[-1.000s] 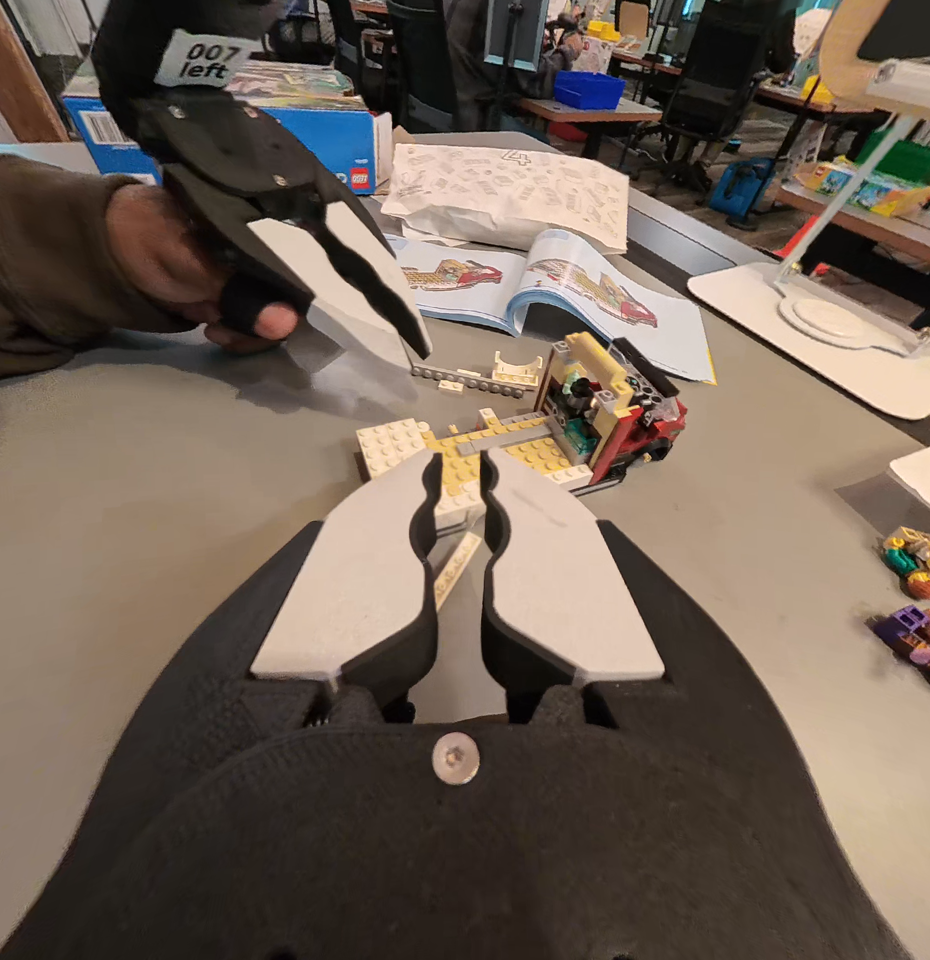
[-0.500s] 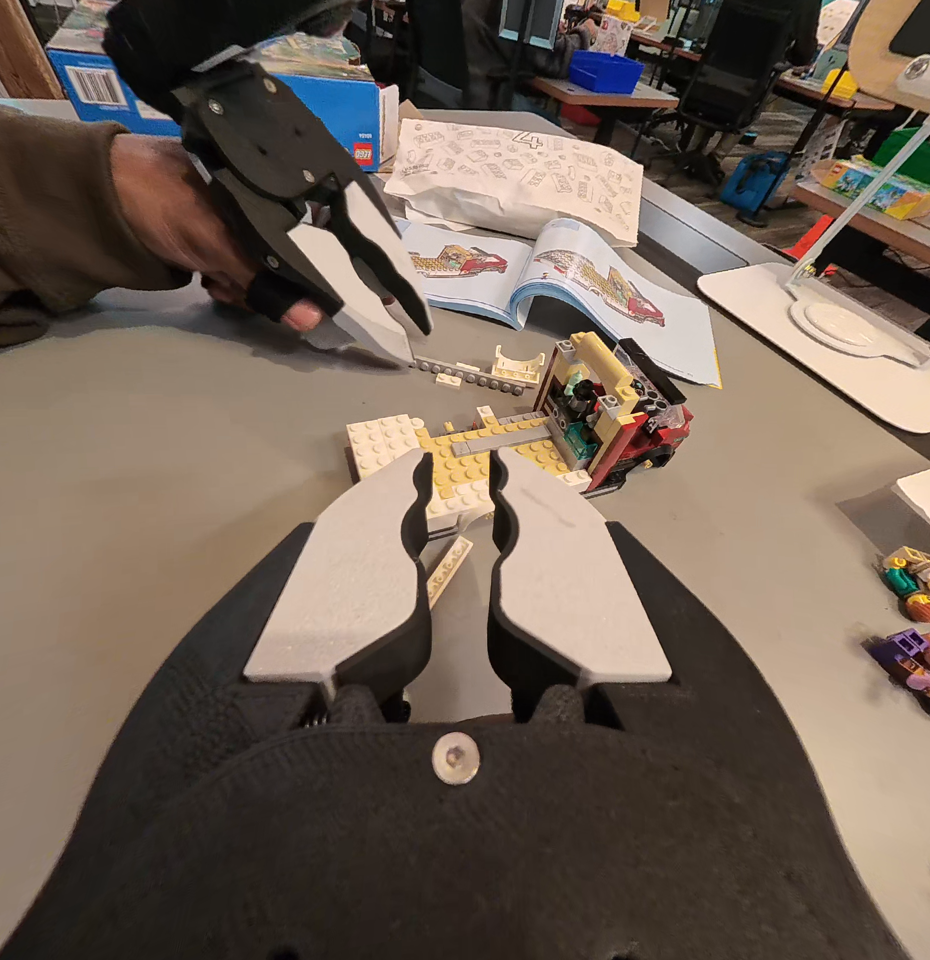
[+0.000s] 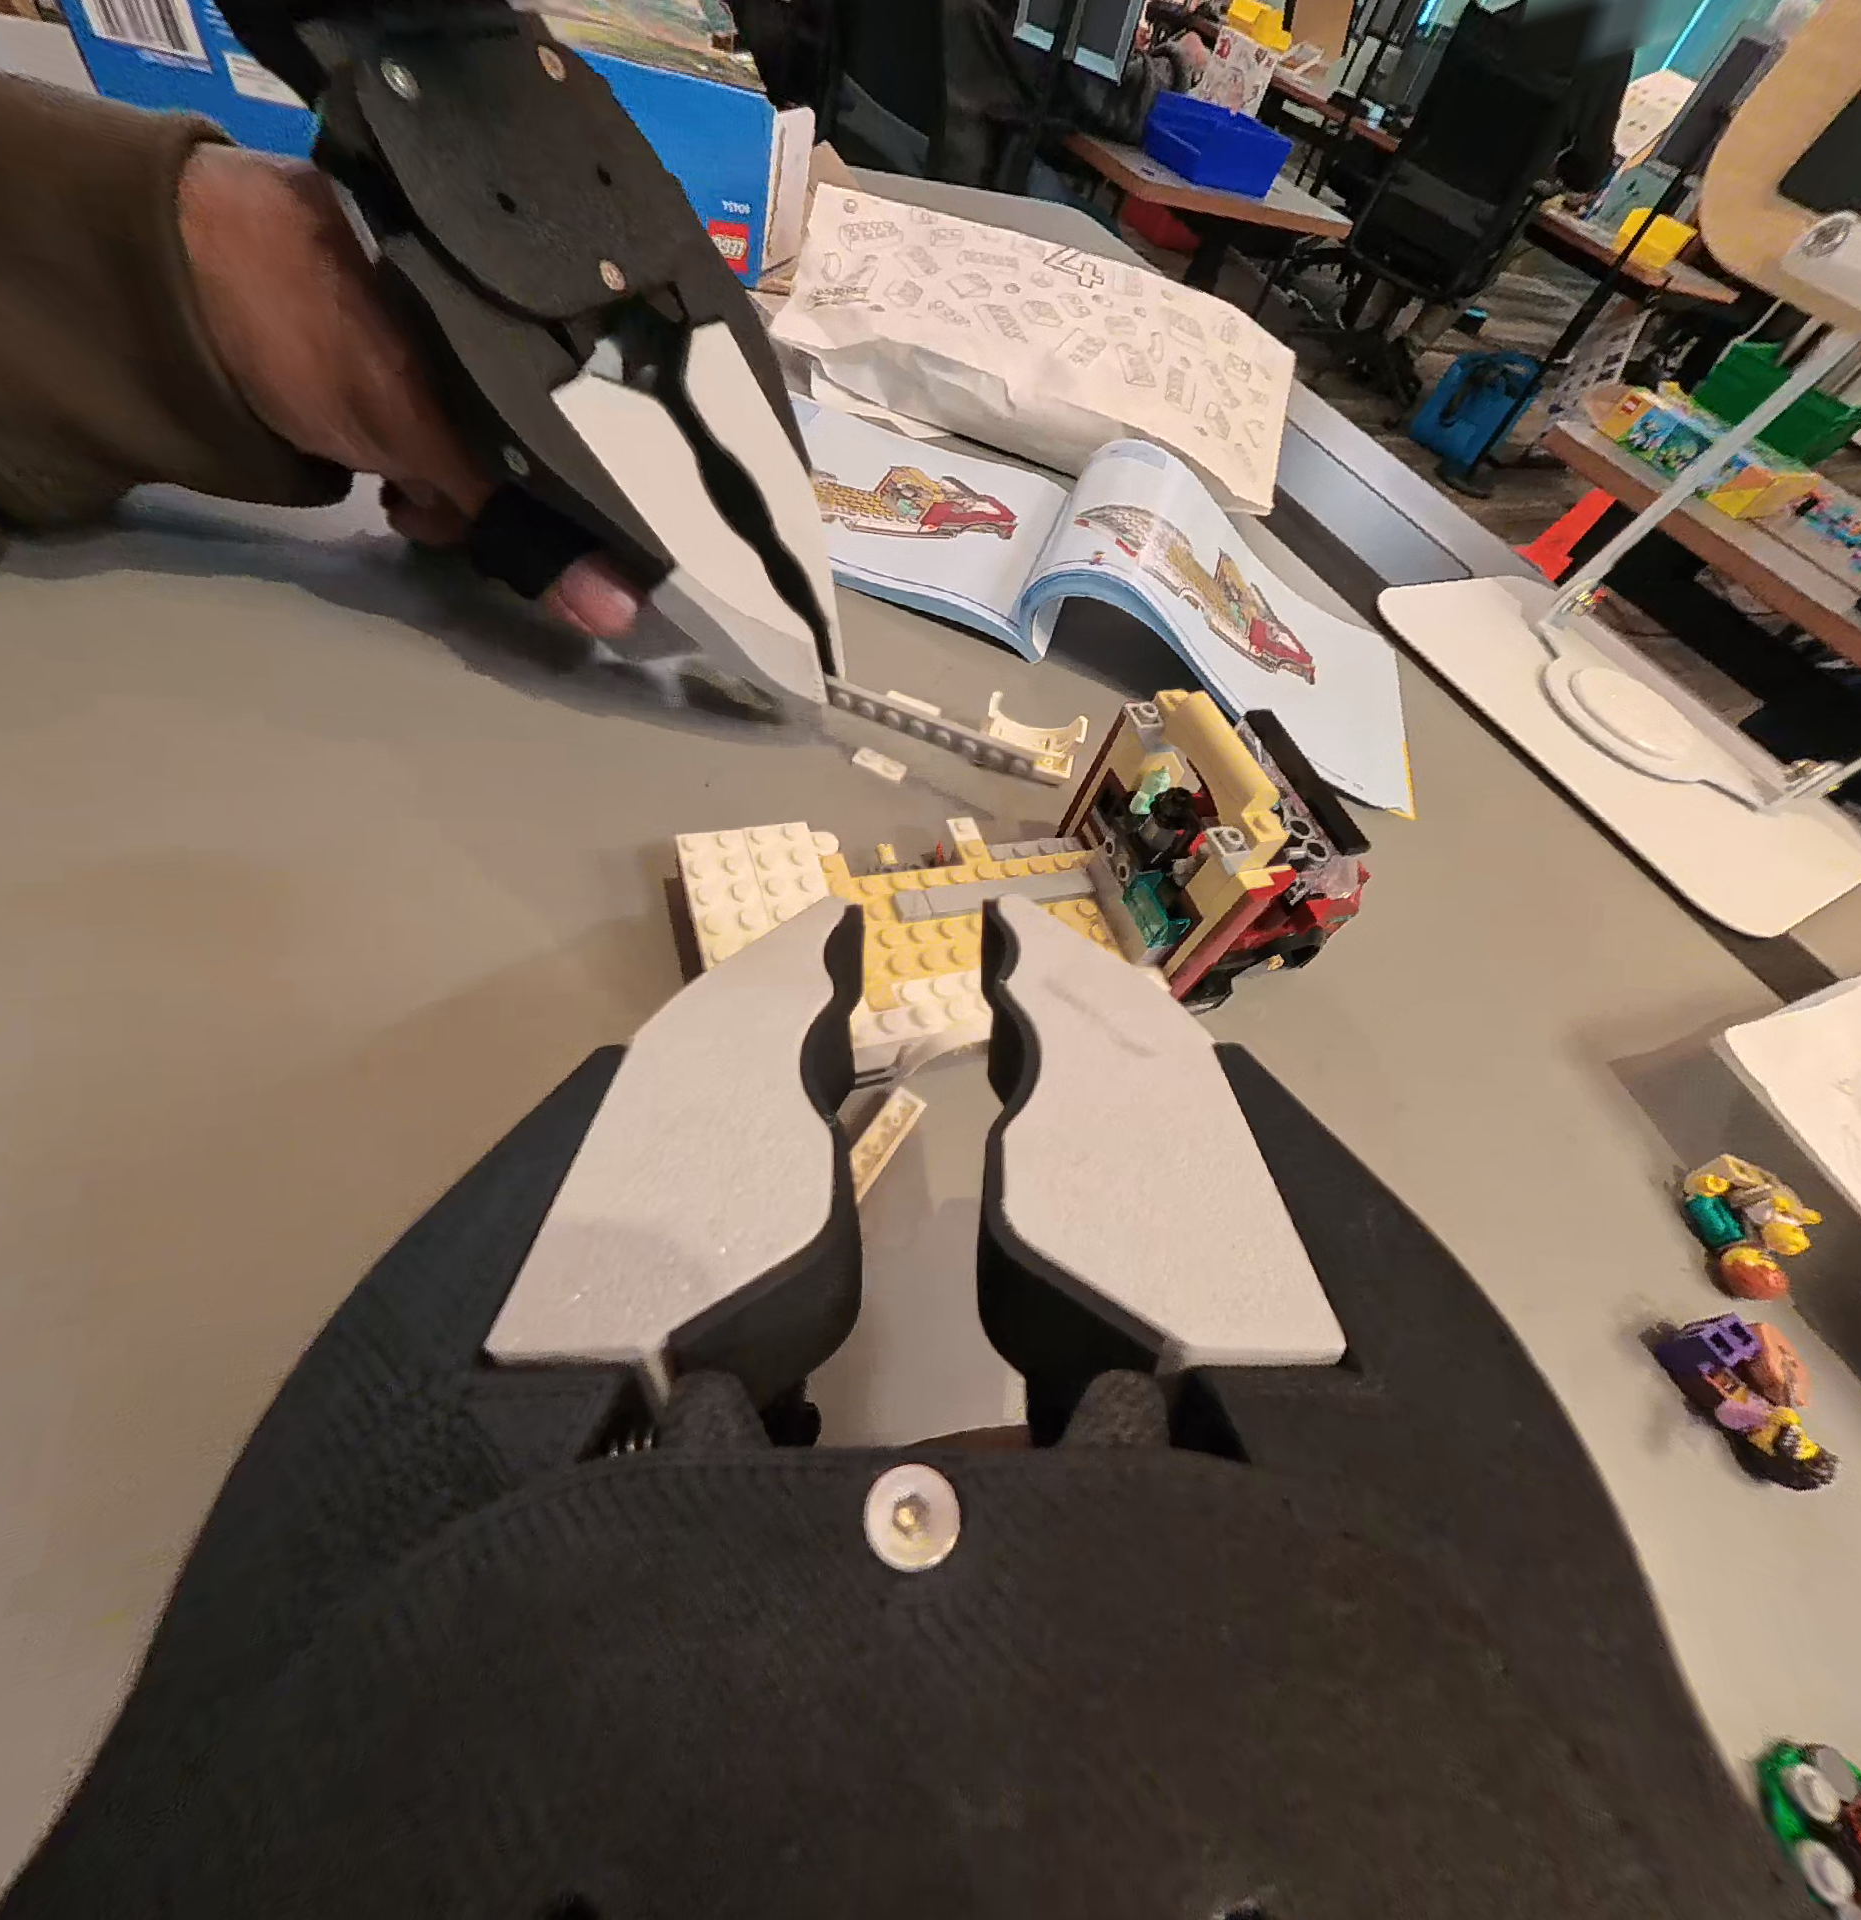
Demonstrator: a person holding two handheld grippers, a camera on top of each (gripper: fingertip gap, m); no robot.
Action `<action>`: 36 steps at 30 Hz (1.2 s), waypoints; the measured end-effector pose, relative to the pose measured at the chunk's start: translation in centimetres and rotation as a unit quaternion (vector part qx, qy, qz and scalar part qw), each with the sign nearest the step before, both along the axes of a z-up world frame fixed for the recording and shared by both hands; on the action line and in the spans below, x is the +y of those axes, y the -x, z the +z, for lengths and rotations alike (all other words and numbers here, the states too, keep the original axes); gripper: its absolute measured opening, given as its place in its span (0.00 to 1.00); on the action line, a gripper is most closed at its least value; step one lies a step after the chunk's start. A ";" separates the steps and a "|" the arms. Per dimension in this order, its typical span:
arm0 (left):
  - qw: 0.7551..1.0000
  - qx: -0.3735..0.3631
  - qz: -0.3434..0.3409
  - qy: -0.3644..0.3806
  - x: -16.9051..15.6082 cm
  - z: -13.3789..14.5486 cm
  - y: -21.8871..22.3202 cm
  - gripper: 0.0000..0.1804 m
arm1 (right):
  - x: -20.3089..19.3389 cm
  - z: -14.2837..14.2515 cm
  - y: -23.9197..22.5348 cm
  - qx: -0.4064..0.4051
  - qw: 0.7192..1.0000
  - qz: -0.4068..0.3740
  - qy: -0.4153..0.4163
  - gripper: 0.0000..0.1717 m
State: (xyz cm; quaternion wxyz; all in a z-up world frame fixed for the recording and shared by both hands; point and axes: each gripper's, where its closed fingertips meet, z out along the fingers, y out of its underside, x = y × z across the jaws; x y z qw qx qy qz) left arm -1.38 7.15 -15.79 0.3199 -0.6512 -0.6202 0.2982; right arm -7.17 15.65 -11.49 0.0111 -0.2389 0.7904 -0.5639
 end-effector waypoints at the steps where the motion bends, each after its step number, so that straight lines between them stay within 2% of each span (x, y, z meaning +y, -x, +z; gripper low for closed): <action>1: 0.999 0.017 -0.001 -0.032 0.2 0.6 0.0 0.02 | -0.2 0.2 0.1 0.010 1.000 -0.003 0.005 0.12; 2: 0.998 0.030 -0.001 -0.056 0.3 1.1 0.0 0.02 | -0.4 0.5 0.2 0.024 1.000 -0.006 0.012 0.13; 4: 0.999 0.038 0.003 -0.034 -0.2 1.5 -0.2 0.02 | -0.9 1.2 0.3 0.065 0.997 -0.011 0.030 0.14; 7: 0.994 0.045 -0.012 0.102 -1.1 2.0 -0.4 0.02 | -1.4 1.9 -0.6 0.110 0.993 0.002 0.037 0.14; 9: 0.973 0.054 -0.042 0.222 -1.1 2.4 -0.4 0.02 | -2.0 2.0 -1.5 0.102 0.994 0.015 0.028 0.15; 12: 0.916 0.061 -0.089 0.387 -0.7 2.8 -0.4 0.02 | -3.0 2.0 -2.8 0.078 0.996 0.038 -0.001 0.18; 14: 0.862 0.042 -0.102 0.494 -1.1 3.0 -0.6 0.03 | -3.5 2.0 -3.3 0.071 0.996 0.051 -0.023 0.18; 17: 0.795 0.026 -0.117 0.595 -1.5 3.6 -1.0 0.02 | -4.1 1.7 -4.0 0.061 0.993 0.075 -0.067 0.18; 20: 0.758 0.034 -0.136 0.637 -1.0 3.8 -1.1 0.03 | -5.1 1.3 -4.5 0.049 0.989 0.087 -0.106 0.18; 24: 0.731 0.054 -0.148 0.664 0.0 4.2 -1.0 0.02 | -6.5 0.8 -5.0 0.031 0.982 0.106 -0.154 0.16; 29: 0.710 0.070 -0.164 0.681 0.8 4.2 -1.1 0.02 | -6.4 -0.2 -5.6 0.023 0.972 0.137 -0.189 0.10; 36: 0.701 0.089 -0.180 0.684 1.7 4.0 -1.1 0.02 | -6.1 -0.8 -6.2 0.006 0.966 0.157 -0.204 0.06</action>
